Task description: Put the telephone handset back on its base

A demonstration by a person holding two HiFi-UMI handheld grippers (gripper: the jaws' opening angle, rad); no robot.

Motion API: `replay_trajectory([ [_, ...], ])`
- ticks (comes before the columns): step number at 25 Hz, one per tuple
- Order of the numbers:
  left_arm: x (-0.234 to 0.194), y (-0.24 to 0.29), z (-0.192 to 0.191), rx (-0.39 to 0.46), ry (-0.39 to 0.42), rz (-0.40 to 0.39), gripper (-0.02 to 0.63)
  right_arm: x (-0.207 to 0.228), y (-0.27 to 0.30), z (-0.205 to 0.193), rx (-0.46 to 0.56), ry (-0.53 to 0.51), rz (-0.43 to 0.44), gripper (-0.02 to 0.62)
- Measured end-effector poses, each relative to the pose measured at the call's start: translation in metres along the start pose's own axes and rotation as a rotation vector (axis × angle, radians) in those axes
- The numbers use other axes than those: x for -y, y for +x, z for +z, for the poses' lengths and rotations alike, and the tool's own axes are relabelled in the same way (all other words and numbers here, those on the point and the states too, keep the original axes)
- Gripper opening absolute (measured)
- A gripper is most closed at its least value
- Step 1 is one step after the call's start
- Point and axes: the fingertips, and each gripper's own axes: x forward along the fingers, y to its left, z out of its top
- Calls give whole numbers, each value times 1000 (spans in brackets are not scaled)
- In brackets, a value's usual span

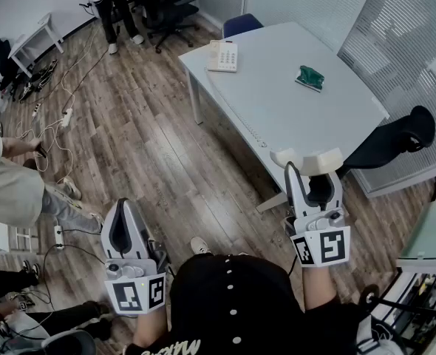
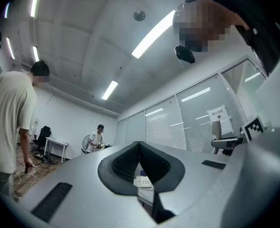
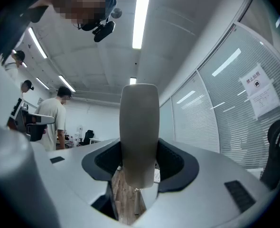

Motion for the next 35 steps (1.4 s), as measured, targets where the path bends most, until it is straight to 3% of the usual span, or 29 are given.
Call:
replay_trajectory([
  [19, -5, 17, -11, -7, -10, -10, 14, 7, 11, -1, 10, 39, -6, 239],
  [25, -25, 23, -10, 4, -14, -23, 14, -9, 23, -2, 4, 20, -13, 239],
  [31, -79, 31, -15, 7, -16, -24, 14, -47, 53, -9, 22, 23, -29, 239],
  [35, -80, 27, -11, 12, -7, -24, 14, -49, 49, -8, 29, 29, -35, 239],
])
